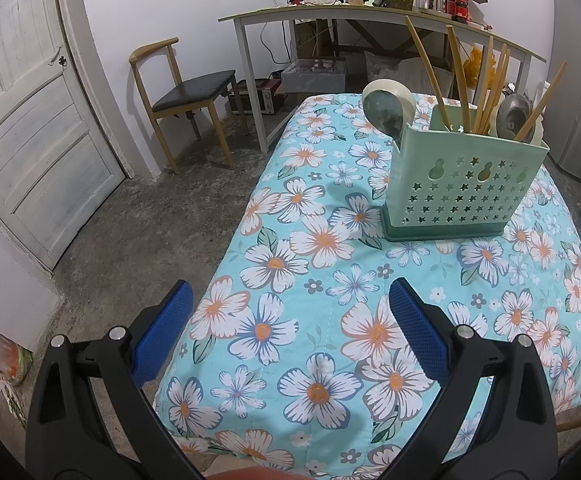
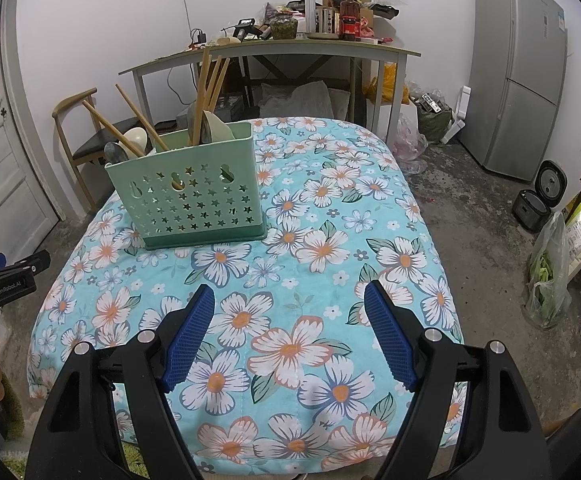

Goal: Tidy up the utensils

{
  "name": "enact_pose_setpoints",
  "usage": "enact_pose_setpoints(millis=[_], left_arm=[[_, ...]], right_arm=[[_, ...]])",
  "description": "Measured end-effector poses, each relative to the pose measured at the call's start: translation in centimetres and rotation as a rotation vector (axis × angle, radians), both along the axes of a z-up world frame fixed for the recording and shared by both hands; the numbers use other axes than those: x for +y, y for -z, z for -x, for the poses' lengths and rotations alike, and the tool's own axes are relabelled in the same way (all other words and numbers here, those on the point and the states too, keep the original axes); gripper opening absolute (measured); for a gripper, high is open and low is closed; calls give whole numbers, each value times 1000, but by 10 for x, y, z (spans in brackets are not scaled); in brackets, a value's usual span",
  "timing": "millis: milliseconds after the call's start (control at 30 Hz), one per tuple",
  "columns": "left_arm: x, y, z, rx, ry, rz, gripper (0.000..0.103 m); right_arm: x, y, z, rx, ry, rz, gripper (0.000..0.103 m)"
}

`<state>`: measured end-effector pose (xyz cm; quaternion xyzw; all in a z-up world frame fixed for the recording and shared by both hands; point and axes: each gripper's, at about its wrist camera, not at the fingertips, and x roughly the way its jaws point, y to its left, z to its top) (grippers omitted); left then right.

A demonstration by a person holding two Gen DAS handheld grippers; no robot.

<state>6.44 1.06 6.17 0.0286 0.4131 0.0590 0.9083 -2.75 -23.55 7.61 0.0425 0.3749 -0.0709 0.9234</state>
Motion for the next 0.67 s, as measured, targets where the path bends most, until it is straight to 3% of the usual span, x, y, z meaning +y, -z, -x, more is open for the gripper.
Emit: enact_pose_setpoints(millis=[667], left_arm=[[-4,1,-1,-1,8,0,95]], right_arm=[[3,1,-1,-2,-5,1,75]])
